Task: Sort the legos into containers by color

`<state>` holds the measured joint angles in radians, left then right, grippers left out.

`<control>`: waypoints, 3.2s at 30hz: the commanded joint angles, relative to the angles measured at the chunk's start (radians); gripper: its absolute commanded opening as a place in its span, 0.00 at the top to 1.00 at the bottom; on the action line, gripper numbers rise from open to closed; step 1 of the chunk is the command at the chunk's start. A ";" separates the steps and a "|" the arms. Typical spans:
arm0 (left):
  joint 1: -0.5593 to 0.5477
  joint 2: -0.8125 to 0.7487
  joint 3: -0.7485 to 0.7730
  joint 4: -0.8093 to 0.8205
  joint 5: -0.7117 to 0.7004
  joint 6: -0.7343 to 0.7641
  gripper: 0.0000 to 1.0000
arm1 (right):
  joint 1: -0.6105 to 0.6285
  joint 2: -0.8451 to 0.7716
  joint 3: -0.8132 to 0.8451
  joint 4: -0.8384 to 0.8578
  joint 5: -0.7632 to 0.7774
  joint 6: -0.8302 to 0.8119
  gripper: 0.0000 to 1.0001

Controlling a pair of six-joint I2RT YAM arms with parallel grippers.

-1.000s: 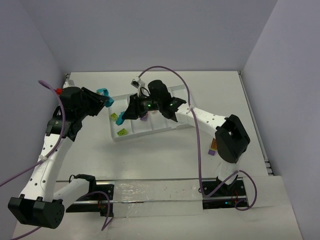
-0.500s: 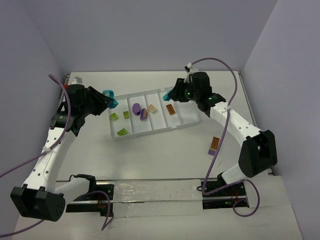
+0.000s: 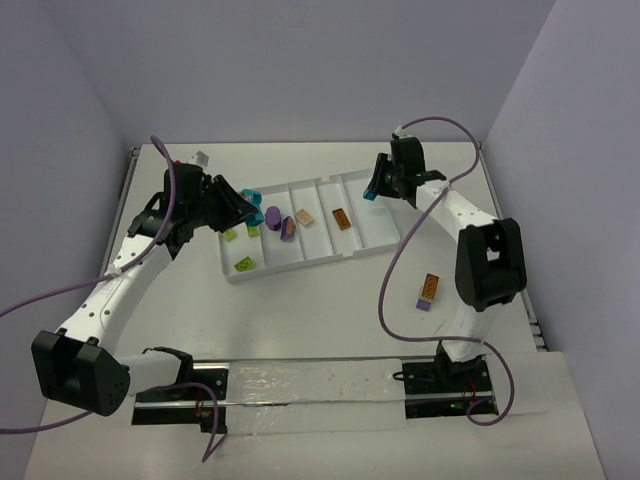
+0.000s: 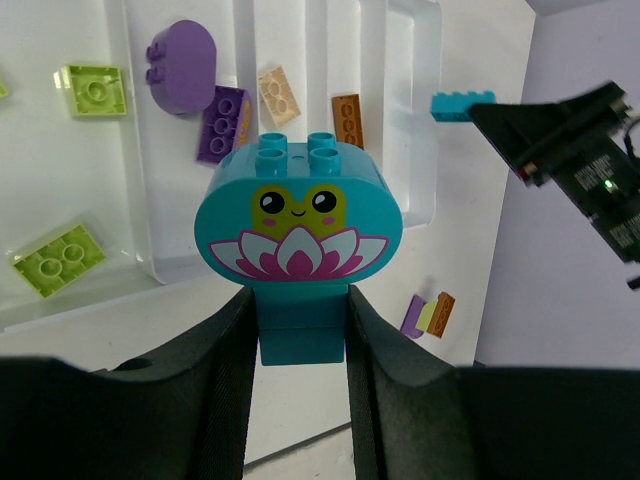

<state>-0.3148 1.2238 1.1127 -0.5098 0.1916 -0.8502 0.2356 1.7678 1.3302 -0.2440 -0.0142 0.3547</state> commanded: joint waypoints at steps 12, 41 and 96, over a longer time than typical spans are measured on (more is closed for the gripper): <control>-0.052 0.051 0.093 0.082 0.072 0.088 1.00 | 0.030 0.069 0.189 -0.095 0.026 -0.068 0.21; -0.178 0.168 0.060 0.252 0.201 0.286 1.00 | 0.323 -0.249 0.048 -0.028 -0.316 0.165 0.13; -0.210 0.074 -0.025 0.227 0.177 0.310 1.00 | 0.148 -0.362 -0.230 0.116 0.166 0.113 1.00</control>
<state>-0.5262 1.3171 1.0828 -0.2989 0.3706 -0.5449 0.4125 1.4077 1.1194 -0.0590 -0.0341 0.6042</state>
